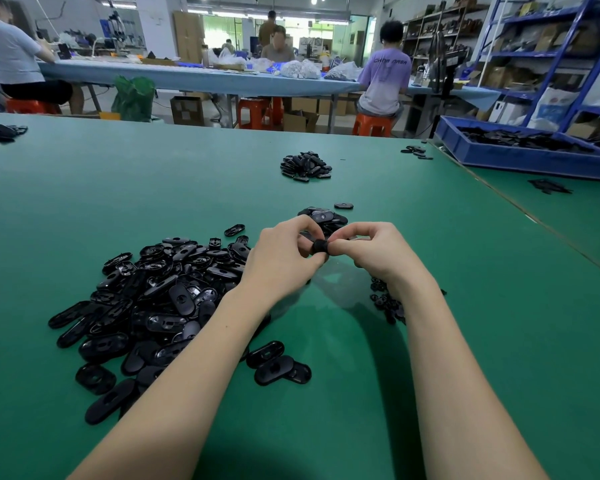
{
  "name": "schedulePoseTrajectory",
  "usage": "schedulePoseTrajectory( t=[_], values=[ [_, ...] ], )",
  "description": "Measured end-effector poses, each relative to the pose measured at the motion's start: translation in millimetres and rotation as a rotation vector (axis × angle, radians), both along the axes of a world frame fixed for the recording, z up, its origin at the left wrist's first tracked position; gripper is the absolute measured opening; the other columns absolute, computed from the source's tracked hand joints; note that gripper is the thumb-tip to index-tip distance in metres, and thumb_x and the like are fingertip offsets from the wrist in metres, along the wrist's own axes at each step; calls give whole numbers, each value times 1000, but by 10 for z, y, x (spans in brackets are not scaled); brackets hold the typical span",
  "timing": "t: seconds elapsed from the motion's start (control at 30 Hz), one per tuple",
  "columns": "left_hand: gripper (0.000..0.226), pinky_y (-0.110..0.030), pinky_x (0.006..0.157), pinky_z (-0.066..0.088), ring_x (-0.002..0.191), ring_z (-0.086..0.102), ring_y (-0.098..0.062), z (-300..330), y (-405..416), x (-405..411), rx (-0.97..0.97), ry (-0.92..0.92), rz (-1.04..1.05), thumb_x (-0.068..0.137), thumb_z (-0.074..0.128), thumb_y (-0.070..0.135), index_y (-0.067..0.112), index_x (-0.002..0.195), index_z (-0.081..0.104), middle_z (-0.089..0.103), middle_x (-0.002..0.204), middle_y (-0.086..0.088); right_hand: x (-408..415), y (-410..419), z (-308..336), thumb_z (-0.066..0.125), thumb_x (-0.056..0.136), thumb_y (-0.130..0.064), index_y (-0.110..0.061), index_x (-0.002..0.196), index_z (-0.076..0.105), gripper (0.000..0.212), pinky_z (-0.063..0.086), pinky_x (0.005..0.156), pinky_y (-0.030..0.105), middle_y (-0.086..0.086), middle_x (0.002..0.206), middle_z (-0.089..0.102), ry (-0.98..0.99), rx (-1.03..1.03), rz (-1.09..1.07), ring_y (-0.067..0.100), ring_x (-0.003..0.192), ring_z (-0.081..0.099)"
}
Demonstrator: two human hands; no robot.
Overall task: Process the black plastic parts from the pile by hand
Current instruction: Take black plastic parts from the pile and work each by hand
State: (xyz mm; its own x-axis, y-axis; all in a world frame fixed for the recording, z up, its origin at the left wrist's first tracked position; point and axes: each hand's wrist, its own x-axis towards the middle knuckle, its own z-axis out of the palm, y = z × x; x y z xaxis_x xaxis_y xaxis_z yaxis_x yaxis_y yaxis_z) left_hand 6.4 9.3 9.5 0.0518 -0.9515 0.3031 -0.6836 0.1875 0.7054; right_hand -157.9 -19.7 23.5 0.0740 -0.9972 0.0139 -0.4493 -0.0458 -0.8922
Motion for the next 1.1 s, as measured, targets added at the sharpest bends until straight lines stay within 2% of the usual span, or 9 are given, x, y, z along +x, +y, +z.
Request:
schedulePoseTrajectory(
  t=[0.13,0.33,0.5,0.6,0.7,0.8,0.87,0.97,1.1],
  values=[
    [19,-37,82,55,79,66,-5,8,0,-1,-2,19,-5,79,77,30,37,87,61,72,73,21,-25,-4,3,78,79,-19,-25,72,76,10,26,36,8,-20,39,42,-1,1,-8,-1,37,41],
    [18,-30,75,54,77,66,-2,8,-7,-2,1,39,-21,80,77,28,35,88,62,73,74,19,-9,-8,-4,80,79,-19,-25,73,75,10,29,38,8,-21,42,47,-7,10,0,-5,38,45],
    [19,-8,57,41,69,64,1,10,-2,4,14,95,-65,81,78,21,30,91,64,74,72,16,-16,1,23,87,74,-30,-29,87,75,17,35,58,24,-2,84,63,-17,38,-12,7,68,53],
    [18,-5,56,39,66,63,-2,26,-1,36,48,183,-103,83,78,20,29,92,66,75,72,14,-53,3,15,89,73,-35,-31,83,77,16,31,51,19,-11,73,61,-53,89,-20,4,60,49],
    [12,-17,61,41,62,56,-5,41,-3,60,121,290,-163,87,74,23,31,94,68,73,71,12,-93,17,-7,90,70,-39,-30,75,76,17,27,53,27,-2,74,55,-117,143,-6,18,72,40],
    [9,-28,73,46,71,58,-9,44,-16,55,152,363,-147,89,70,26,33,94,69,76,76,9,-90,28,-1,91,69,-39,-30,72,74,20,27,48,23,-6,66,52,-134,131,11,14,65,40],
    [7,-26,68,43,67,57,-4,42,-21,47,147,358,-113,89,69,29,34,93,68,76,77,10,-78,27,9,91,71,-35,-28,72,73,19,26,43,19,-11,58,50,-141,106,26,9,56,39],
    [6,-25,63,38,55,52,2,38,-26,42,156,367,-88,88,69,29,35,90,68,77,77,10,-62,16,12,85,77,-27,-26,76,74,11,28,42,16,-13,59,55,-131,80,34,8,54,39],
    [7,-23,60,37,54,51,-2,20,-32,34,159,364,-61,87,72,30,33,91,68,72,68,12,-25,-12,3,82,78,-22,-23,71,72,12,29,39,7,-21,49,54,-81,16,17,-4,42,45]
  ],
)
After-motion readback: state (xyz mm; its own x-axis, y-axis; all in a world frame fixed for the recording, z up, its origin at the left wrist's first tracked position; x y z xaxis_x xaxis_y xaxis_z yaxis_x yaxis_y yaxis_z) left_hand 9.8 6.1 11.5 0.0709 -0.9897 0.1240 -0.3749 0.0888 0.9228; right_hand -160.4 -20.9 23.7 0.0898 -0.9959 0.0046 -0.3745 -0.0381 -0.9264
